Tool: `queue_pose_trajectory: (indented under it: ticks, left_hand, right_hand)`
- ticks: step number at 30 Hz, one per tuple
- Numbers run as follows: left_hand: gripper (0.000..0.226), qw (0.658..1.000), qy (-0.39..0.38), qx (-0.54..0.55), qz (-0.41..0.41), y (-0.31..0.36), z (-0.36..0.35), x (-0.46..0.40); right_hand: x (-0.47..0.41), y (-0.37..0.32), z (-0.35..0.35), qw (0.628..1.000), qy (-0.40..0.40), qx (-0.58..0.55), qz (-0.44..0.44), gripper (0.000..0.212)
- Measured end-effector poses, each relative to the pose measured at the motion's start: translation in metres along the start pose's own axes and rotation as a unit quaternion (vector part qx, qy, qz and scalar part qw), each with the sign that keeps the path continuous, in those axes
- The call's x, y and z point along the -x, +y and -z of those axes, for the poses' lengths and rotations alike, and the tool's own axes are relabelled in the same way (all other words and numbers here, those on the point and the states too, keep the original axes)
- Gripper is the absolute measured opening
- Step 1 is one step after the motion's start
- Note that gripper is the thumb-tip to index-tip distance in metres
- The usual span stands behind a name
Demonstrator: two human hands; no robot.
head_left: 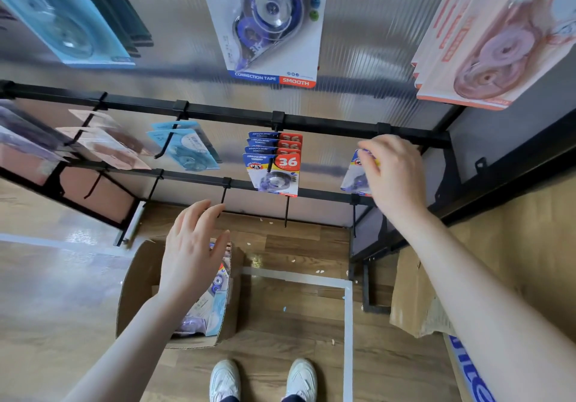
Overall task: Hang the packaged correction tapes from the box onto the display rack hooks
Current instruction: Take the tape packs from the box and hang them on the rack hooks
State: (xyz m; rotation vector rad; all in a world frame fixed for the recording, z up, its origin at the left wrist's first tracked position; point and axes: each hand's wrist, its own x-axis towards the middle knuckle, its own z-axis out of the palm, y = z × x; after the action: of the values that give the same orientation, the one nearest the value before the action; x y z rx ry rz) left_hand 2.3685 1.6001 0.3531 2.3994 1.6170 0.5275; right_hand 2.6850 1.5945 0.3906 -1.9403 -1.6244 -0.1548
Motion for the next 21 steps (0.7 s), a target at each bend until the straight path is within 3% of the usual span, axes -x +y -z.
queue_pose_trajectory:
  ticks: [9,14,21]
  left_hand:
    - [0.045,0.999,-0.014,-0.003,0.034,-0.032,0.013,0.036]
    - [0.052,0.995,-0.015,-0.005,0.096,-0.084,0.047,0.07]
    - [0.054,0.984,-0.024,-0.038,0.173,-0.164,0.069,0.126]
  right_hand:
    - [0.046,-0.081,-0.029,0.997,-0.054,-0.041,0.032,0.039]
    - [0.071,-0.132,-0.065,0.993,-0.099,-0.051,0.046,0.024]
    - [0.109,-0.208,-0.112,0.977,-0.201,-0.05,0.059,0.022]
